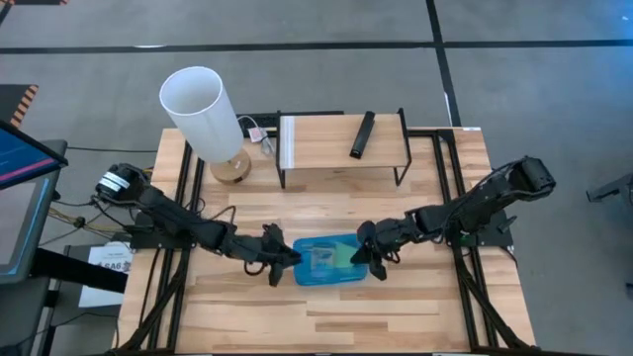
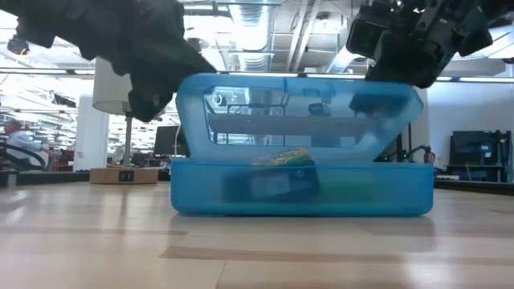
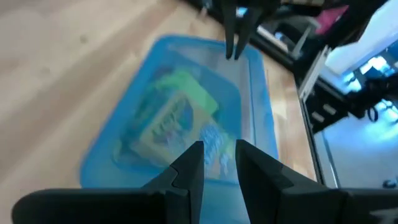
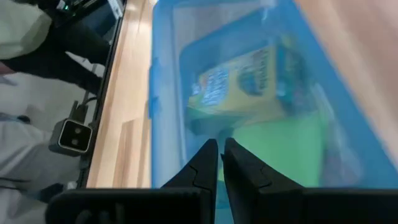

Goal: Pack school essentials
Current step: Close the blue supply box, then return to Home Position

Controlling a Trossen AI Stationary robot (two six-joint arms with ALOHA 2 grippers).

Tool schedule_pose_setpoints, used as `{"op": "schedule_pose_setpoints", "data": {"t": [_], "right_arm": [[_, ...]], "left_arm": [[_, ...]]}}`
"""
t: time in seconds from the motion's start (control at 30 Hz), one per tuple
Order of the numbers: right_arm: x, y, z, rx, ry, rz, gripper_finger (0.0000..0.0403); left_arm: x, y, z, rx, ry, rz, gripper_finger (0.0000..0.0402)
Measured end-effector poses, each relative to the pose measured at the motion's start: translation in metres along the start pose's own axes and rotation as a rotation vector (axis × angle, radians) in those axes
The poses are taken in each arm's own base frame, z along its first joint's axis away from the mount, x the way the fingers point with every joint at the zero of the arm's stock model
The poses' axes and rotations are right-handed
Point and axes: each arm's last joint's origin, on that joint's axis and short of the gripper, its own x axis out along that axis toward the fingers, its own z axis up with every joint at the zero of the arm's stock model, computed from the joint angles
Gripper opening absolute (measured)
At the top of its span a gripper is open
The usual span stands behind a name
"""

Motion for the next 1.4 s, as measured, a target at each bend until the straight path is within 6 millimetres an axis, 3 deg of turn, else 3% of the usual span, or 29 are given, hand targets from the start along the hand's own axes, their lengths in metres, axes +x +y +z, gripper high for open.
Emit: {"op": "schedule_pose_setpoints", "data": {"t": [0.27,0.5,0.9,1.07,1.4], "right_arm": [[0.021,0.009,-0.017,0.021,0.045,0.036,0.0052],[0.034,0.012,-0.031,0.014,0.098,0.04,0.0052],[0.049,0.006,-0.041,0.023,0.132,0.037,0.0052],[0.038,0.01,-0.031,0.022,0.094,0.058,0.0052],[-0.003,0.01,0.01,0.011,-0.095,0.104,0.0052]], "left_arm": [[0.032,-0.022,-0.015,0.024,0.055,-0.012,0.008],[0.059,-0.027,-0.03,0.045,0.125,-0.009,0.008],[0.061,-0.022,-0.036,0.055,0.251,0.093,0.008],[0.05,-0.028,-0.019,0.085,0.159,0.083,0.008],[0.002,-0.041,0.059,0.133,-0.131,0.018,0.008]]}}
